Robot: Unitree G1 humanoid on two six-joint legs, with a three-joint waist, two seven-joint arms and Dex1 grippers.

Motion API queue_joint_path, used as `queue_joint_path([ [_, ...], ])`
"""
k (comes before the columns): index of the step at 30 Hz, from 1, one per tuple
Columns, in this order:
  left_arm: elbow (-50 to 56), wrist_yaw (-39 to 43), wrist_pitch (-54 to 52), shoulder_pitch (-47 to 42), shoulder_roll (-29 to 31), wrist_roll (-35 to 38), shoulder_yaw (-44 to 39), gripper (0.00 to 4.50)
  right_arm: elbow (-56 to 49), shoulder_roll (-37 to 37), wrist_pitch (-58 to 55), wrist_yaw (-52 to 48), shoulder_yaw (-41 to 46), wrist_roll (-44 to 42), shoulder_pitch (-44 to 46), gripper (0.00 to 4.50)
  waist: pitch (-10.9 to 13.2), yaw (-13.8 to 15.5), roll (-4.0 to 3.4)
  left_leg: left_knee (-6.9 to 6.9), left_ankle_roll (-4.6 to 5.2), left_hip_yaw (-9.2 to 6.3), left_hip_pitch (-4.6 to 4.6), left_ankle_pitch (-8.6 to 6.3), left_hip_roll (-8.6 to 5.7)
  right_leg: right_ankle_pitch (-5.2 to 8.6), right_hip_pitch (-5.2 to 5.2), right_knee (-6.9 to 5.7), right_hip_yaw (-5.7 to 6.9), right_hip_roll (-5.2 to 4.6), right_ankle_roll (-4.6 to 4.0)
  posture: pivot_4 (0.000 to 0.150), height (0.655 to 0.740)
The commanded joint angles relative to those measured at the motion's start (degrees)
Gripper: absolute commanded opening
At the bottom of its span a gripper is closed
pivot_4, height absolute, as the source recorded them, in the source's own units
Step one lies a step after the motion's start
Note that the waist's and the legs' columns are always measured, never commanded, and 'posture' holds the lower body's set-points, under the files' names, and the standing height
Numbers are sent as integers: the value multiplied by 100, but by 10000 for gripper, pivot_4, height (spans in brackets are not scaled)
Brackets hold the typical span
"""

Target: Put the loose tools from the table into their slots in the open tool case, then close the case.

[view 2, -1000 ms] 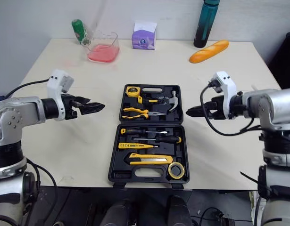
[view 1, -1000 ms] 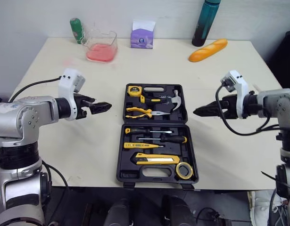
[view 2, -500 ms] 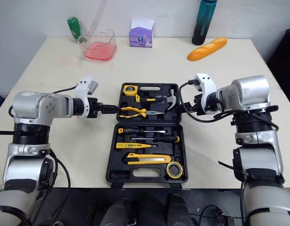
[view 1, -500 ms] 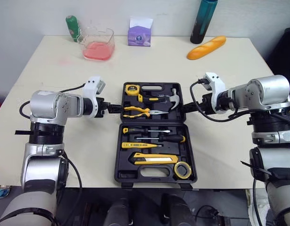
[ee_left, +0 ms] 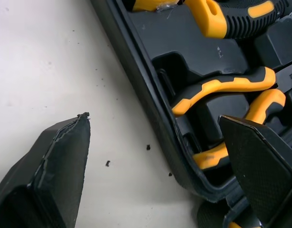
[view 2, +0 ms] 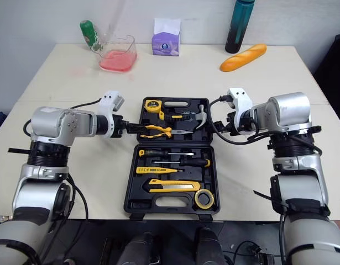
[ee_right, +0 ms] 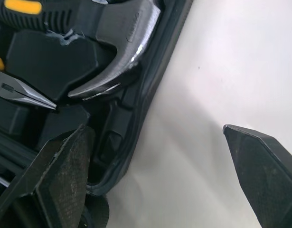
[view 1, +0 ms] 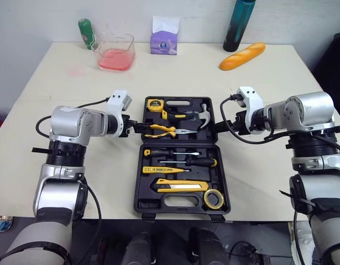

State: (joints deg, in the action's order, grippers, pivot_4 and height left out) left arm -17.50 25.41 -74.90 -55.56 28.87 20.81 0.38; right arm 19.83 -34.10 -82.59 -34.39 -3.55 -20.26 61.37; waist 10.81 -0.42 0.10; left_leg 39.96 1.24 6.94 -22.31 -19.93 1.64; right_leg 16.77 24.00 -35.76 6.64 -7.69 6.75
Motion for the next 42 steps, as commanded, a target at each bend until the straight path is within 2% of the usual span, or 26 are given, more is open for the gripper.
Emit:
queue_joint_path([
  [1,-83,16,145,-117,-3,-94,-20,45000,-102,40,80,125,56,50,16,44847,0,-9,0,0,0,0,1,0,0,0,0,-1,-1,0,0,1500,7400],
  [10,-455,29,488,-126,7,-301,8,45000,59,266,184,366,53,134,59,44847,0,-88,0,2,-3,4,2,5,1,0,4,-12,-7,0,-1,1500,7400],
  [21,-270,69,374,-65,-39,-291,14,45000,423,395,421,543,27,266,54,44847,0,-116,0,1,-4,2,2,7,2,0,5,-15,-7,-1,-1,1500,7400],
  [24,-211,172,341,-53,-46,-267,108,36588,505,434,421,565,36,254,31,36231,-1,-111,0,1,-4,2,2,7,2,0,5,-15,-7,-1,-1,1500,7400],
  [28,-191,318,310,-50,-83,-263,195,18323,535,523,305,614,164,186,49,16510,-2,-108,2,2,-3,1,2,8,2,-1,4,-15,-8,-2,-1,1500,7400],
  [30,-223,279,417,-50,-107,-348,218,7731,516,565,360,700,202,215,24,4948,-5,-103,3,2,-3,0,4,8,2,-1,3,-16,-8,-3,-1,1500,7400],
  [31,-234,246,470,-51,-113,-388,224,5025,496,580,407,750,213,240,5,694,-6,-104,4,2,-2,0,9,8,2,-1,-1,-18,-8,-4,-1,1500,7400],
  [42,-146,49,636,-131,-395,-289,-152,3438,361,1000,495,1214,1166,20,-3,0,-6,-107,4,3,2,-2,17,16,10,-4,-8,-22,-10,-12,-7,1500,7400],
])
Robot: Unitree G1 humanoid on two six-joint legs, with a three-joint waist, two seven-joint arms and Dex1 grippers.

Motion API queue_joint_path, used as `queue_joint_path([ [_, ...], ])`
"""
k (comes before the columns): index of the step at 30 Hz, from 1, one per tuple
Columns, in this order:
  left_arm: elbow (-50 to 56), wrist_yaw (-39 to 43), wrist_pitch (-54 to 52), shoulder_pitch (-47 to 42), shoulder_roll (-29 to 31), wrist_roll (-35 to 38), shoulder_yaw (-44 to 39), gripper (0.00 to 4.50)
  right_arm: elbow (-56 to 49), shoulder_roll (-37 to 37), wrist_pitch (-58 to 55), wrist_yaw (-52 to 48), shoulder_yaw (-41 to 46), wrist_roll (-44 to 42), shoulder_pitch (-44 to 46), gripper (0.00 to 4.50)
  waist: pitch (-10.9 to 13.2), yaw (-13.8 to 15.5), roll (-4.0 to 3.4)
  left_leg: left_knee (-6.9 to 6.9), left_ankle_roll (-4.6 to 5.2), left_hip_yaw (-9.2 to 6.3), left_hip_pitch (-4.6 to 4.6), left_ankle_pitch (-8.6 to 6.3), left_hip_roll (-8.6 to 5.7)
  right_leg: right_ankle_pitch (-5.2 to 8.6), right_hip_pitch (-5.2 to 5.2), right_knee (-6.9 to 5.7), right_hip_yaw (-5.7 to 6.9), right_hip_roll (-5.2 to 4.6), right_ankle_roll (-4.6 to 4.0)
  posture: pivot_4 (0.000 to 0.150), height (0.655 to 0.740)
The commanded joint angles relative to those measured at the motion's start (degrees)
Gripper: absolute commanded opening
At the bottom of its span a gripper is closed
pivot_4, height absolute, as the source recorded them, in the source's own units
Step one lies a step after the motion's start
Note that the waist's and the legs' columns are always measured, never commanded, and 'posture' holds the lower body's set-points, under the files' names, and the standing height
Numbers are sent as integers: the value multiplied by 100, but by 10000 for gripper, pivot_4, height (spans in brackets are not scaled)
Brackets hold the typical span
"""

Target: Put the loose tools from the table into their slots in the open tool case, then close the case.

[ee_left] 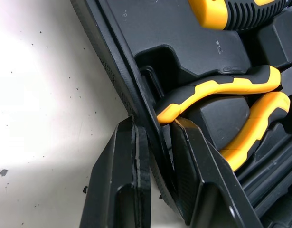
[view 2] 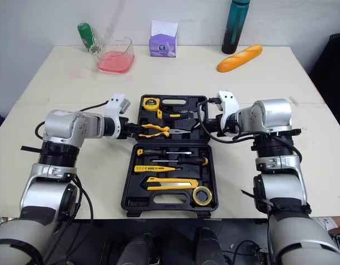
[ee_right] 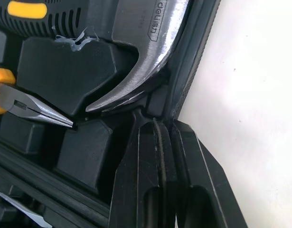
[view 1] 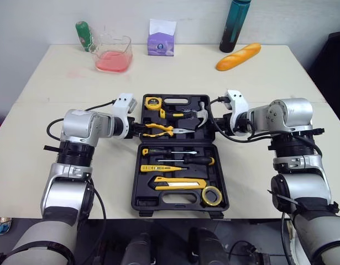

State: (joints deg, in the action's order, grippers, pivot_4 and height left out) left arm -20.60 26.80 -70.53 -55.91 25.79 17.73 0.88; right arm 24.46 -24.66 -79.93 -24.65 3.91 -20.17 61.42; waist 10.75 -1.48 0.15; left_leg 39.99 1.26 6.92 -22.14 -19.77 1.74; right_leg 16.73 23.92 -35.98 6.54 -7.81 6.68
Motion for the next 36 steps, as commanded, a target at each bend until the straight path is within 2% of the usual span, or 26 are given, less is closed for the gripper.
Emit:
queue_joint_path([
  [1,198,-134,279,-103,-136,41,-303,3212,-184,119,362,277,589,-45,-32,0,0,-1,0,0,0,0,0,0,0,0,0,0,0,0,0,1500,7400],
  [5,252,-507,905,-84,-394,100,-868,2936,-716,243,1248,182,868,-178,-327,0,1,-4,0,-1,0,0,-13,0,0,0,10,1,0,-1,0,1500,7400],
  [10,368,-682,2178,213,-507,68,-1260,1963,-1434,88,3431,-271,262,317,-1242,0,1,-19,0,-13,-2,14,-60,0,-18,-1,74,2,-8,8,1,1500,7400],
  [13,519,-617,3319,557,-546,-94,-1216,1205,-1278,22,4931,-278,47,781,-1757,0,1,-34,1,-22,-3,20,-65,0,-19,-1,84,6,-7,10,1,1500,7400],
  [17,787,-378,5896,1395,-56,-1249,-325,143,-764,-306,7901,-163,-346,1751,-2493,0,1,-39,1,-15,-4,23,-63,1,-16,-1,81,4,-8,11,1,1500,7400],
  [23,675,-493,7364,2166,173,-1644,-161,66,217,-828,10599,235,-733,2693,-2936,0,1,-24,2,-3,6,33,-35,7,-1,-16,52,4,-17,7,-13,1500,7400],
  [31,819,-488,8462,3091,513,-2053,-110,66,1506,-1362,12360,1068,-1289,3965,-3081,0,-4,-31,8,-7,8,43,-4,9,17,-19,34,2,-28,2,-15,1500,7400],
  [36,951,-343,8533,3410,550,-1871,-187,66,1740,-1509,12840,1167,-1456,4073,-3227,0,-10,-23,19,-9,8,34,19,8,23,-18,1,11,-20,2,-17,1500,7400],
])
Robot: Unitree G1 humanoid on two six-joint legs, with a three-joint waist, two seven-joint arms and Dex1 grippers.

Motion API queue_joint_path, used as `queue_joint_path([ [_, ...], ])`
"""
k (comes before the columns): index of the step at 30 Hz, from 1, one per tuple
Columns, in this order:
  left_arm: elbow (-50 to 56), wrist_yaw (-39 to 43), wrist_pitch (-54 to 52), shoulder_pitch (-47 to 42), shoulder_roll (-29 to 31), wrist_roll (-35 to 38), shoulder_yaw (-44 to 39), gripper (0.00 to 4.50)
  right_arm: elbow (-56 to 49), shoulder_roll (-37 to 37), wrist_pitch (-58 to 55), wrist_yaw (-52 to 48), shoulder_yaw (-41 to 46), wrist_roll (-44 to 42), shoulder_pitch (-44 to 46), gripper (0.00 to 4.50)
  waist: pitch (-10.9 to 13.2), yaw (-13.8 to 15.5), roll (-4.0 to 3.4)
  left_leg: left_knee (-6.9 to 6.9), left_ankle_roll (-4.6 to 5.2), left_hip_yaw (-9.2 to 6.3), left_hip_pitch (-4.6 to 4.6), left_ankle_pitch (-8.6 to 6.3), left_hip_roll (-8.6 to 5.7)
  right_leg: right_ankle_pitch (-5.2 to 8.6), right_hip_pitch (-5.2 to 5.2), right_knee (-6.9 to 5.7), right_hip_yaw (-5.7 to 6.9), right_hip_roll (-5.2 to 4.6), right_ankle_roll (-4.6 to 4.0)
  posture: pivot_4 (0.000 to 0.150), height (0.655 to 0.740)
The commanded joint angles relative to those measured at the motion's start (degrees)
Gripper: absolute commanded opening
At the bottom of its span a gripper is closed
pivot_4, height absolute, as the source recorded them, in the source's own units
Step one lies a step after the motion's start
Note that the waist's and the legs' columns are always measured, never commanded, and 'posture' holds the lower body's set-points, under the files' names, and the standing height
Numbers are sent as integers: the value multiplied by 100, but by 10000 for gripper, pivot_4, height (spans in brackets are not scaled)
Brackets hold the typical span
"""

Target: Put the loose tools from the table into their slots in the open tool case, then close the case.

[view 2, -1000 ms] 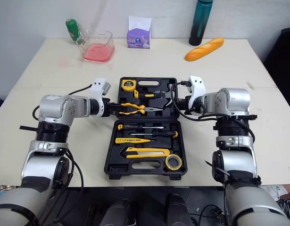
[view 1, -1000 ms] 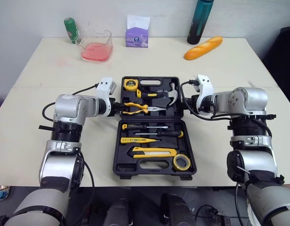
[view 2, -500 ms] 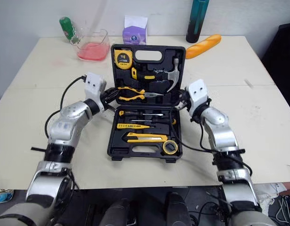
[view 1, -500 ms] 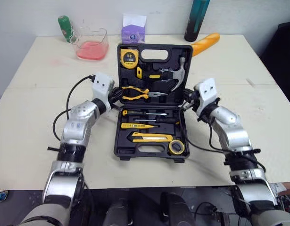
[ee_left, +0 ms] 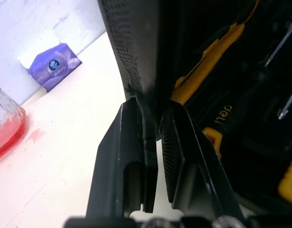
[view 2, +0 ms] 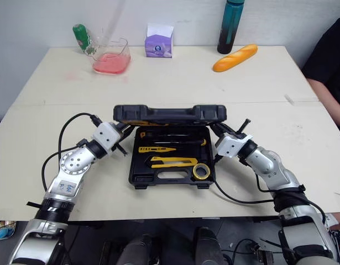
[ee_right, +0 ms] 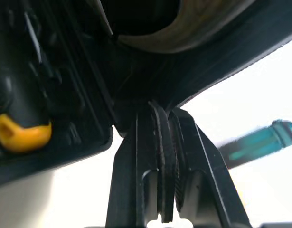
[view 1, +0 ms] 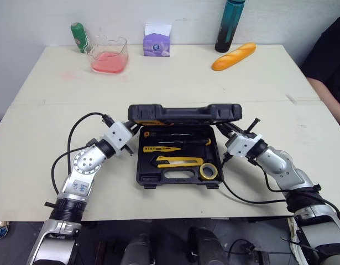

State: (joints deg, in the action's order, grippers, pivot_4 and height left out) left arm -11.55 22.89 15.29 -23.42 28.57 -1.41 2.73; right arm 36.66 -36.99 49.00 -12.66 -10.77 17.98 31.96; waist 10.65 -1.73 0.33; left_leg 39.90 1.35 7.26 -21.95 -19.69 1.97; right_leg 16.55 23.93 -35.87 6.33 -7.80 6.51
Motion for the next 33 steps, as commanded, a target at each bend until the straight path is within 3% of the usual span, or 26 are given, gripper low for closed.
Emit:
queue_joint_path([
  [1,30,91,-28,191,296,59,-368,66,467,-283,-30,-54,2,230,-331,0,0,2,1,-5,1,-2,22,-1,0,0,-24,7,3,0,0,1500,7400],
  [3,11,190,-31,283,312,147,-380,66,309,-294,-15,-243,-14,66,-477,0,-2,1,3,-27,1,0,66,-2,0,1,-64,23,2,-1,-1,1500,7400],
  [5,43,292,-2,365,325,241,-373,9654,179,-307,-53,-410,7,-94,-592,0,-6,2,4,-34,0,0,75,-2,0,2,-68,24,0,-2,-3,1500,7400],
  [8,298,554,-77,633,434,443,-446,21796,-151,-440,-166,-882,73,-560,-857,11060,-7,43,6,-38,0,-1,76,-3,0,3,-68,25,2,-4,-4,1500,7400],
  [13,1034,946,-681,1584,847,886,-976,44952,-727,-946,-466,-1490,432,-1198,-1550,35529,-7,14,5,-36,16,-3,69,-2,-22,1,-69,24,22,-46,-1,1500,7400],
  [20,1676,1276,-1419,2272,1169,1574,-1793,44952,-2066,-1341,-2199,-2726,1341,-3168,-2701,35529,-7,103,6,-44,16,-36,76,-2,-23,4,-94,34,41,-69,-8,1500,7400],
  [33,2075,1632,-2480,1714,1078,2130,-1717,44952,-3771,-1145,-4216,-3282,1795,-3915,-3115,35529,-5,162,2,-46,10,-39,80,-9,-20,4,-101,42,60,-67,-8,1500,7400],
])
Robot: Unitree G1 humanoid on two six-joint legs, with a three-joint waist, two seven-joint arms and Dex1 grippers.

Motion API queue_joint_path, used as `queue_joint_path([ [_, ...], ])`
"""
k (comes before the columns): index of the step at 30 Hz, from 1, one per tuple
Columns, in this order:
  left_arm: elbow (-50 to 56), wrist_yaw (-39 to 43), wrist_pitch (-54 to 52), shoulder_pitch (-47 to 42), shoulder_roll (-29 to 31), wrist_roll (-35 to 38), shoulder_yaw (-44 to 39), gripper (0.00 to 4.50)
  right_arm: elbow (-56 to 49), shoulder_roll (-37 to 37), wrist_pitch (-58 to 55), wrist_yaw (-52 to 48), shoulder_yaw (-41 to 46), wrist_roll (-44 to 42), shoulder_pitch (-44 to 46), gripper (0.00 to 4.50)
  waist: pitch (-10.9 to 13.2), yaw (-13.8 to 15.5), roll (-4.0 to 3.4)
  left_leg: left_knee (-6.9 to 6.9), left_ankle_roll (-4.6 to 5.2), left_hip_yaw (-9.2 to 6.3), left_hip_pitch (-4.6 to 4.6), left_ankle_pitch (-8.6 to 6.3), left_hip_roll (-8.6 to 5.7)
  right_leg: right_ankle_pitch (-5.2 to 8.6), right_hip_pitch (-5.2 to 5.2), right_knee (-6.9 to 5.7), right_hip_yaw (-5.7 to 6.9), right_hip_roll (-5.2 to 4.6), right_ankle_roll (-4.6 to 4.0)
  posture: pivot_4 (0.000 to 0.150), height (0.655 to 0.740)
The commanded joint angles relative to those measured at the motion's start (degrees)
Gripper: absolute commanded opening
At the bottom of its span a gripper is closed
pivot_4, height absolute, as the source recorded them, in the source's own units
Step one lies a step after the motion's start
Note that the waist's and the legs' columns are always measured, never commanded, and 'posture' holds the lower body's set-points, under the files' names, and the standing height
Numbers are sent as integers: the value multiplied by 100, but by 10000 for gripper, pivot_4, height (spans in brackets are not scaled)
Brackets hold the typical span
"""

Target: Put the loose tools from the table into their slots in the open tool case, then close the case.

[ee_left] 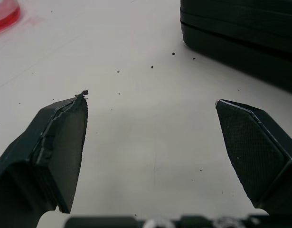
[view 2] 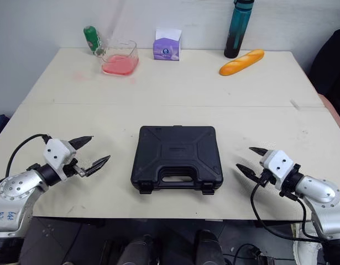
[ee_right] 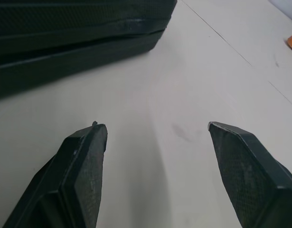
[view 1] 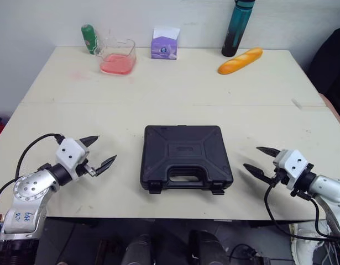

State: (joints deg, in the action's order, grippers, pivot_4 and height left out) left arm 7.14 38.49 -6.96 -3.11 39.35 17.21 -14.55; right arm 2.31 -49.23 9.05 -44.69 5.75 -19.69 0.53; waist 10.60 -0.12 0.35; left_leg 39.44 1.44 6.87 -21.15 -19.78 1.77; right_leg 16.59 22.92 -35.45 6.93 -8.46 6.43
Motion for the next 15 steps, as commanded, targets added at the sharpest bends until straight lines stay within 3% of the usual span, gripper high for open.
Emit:
queue_joint_path([
  [1,179,134,-346,-482,-18,302,101,44952,-403,121,-290,-100,125,-140,45,35529,0,17,0,0,0,0,0,0,0,0,0,0,1,1,0,1500,7400],
  [4,115,220,-576,-796,-27,232,334,44952,-477,188,-336,-129,152,12,81,35529,0,33,0,0,4,-3,-3,2,-11,0,0,-3,8,5,1,1500,7400],
  [6,-39,240,-803,-1111,-63,198,522,45000,-535,144,-523,-310,165,-64,45,30258,0,26,0,0,5,0,-3,2,-13,-1,0,-2,4,6,2,1500,7400],
  [7,-136,268,-840,-1268,-75,156,617,42445,-573,117,-584,-424,176,-109,10,26725,0,22,0,0,5,0,-5,2,-12,-1,0,-1,6,11,2,1500,7400],
  [9,-334,384,-1012,-1582,-83,84,860,36573,-639,85,-675,-614,208,-164,-57,16862,0,26,0,0,5,0,-5,2,-12,-1,0,0,8,14,2,1500,7400],
  [10,-415,469,-1157,-1704,-78,84,981,30778,-675,66,-695,-711,215,-157,-103,10121,0,24,0,0,6,0,-6,3,-12,-1,0,0,9,15,2,1500,7400],
  [12,-514,582,-1388,-1823,-84,90,1154,22339,-772,2,-744,-949,212,-159,-245,1204,0,23,0,0,7,2,-5,4,-13,-1,0,-1,8,15,2,1500,7400],
  [15,-659,513,-1326,-1900,-209,-22,1226,7845,-957,-60,-781,-1227,249,-210,-526,0,1,14,1,0,7,3,-5,4,-12,-1,0,1,7,17,2,1500,7400],
])
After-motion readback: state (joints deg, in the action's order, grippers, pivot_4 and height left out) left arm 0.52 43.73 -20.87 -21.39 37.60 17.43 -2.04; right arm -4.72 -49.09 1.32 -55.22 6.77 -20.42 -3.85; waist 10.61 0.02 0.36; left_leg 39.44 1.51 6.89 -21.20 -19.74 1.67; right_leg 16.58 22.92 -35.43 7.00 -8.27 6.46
